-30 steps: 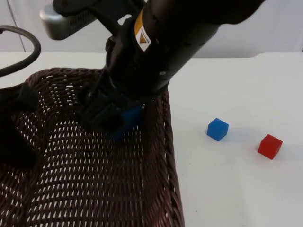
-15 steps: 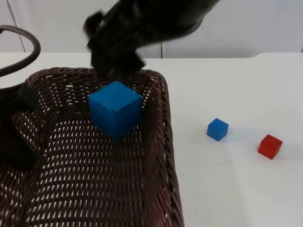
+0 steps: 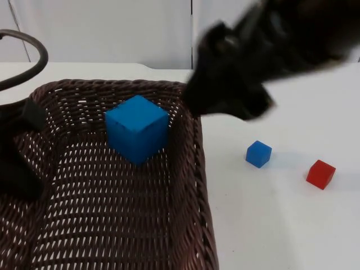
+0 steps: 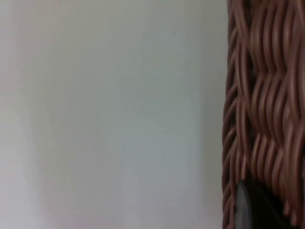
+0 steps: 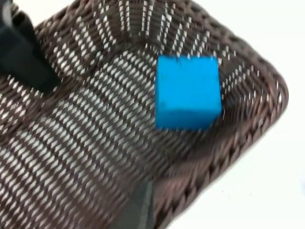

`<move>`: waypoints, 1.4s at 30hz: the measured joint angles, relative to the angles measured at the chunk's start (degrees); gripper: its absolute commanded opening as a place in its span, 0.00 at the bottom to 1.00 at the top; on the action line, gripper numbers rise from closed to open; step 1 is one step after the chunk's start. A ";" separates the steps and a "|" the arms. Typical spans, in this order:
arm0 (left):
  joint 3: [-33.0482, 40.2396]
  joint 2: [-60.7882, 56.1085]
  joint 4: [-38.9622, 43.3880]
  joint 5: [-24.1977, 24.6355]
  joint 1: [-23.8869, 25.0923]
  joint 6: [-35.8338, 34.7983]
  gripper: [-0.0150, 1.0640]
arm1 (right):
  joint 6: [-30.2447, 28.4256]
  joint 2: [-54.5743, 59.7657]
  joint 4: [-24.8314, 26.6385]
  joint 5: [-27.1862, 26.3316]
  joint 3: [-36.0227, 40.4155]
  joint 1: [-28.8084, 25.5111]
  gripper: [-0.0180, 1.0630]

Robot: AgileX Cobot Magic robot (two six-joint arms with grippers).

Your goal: Pick up the basket with the left hand and place the largest block into the basket with the right hand.

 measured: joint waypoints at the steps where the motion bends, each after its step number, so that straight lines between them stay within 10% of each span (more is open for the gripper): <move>1: 0.00 0.00 0.00 -0.13 0.00 0.00 0.01 | 0.41 -1.27 0.00 -0.73 1.80 0.00 0.83; 17: 0.00 0.00 0.00 -0.38 0.00 1.12 0.01 | 1.27 -12.84 0.00 -2.64 8.83 0.00 0.83; 32: 0.00 1.50 -2.82 -11.10 0.00 2.03 0.01 | 1.36 -13.24 0.00 -2.78 8.95 0.00 0.83; 42: 0.00 15.77 -25.27 -13.64 0.00 24.93 0.01 | 1.36 -13.24 0.00 -2.54 8.95 0.00 0.83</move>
